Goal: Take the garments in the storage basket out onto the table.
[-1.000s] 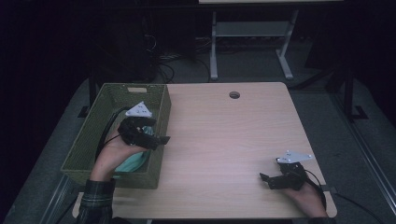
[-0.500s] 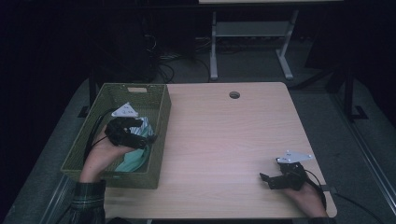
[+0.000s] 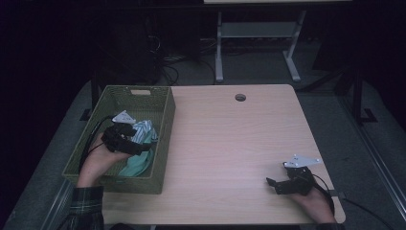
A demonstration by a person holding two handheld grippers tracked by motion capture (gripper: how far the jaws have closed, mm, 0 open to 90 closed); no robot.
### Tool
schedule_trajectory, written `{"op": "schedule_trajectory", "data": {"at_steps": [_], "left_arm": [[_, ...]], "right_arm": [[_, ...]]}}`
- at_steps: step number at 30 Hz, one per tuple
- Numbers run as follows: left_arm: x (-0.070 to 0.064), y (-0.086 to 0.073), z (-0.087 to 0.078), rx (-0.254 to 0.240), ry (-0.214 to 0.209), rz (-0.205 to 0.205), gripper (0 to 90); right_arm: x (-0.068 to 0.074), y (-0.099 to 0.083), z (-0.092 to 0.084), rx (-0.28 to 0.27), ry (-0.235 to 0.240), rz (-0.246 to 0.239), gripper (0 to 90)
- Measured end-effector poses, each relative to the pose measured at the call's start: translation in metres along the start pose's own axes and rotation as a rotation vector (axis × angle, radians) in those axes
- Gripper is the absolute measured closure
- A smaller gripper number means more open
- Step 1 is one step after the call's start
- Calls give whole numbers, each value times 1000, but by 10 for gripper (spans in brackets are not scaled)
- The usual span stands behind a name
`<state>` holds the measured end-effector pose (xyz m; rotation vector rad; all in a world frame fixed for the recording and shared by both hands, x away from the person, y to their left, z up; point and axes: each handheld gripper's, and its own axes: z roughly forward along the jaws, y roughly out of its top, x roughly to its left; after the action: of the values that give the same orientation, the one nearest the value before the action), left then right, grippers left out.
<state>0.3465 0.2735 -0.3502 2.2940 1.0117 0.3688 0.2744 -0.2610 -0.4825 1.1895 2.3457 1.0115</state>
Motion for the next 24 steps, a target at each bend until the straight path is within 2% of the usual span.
{"op": "schedule_trajectory", "data": {"at_steps": [3, 5, 11, 17, 24], "left_arm": [[0, -1, 4, 17, 0, -1, 201], [1, -4, 9, 50, 5, 3, 217], [3, -8, 19, 103, 9, 1, 234], [5, -12, 28, 146, 0, -3, 252], [6, -17, 36, 223, -11, 12, 265]], "right_arm": [[0, 0, 0, 0, 0, 0, 84], [0, 0, 0, 0, 0, 0, 84], [0, 0, 0, 0, 0, 0, 84], [0, 0, 0, 0, 0, 1, 84], [0, 0, 0, 0, 0, 0, 84]]}}
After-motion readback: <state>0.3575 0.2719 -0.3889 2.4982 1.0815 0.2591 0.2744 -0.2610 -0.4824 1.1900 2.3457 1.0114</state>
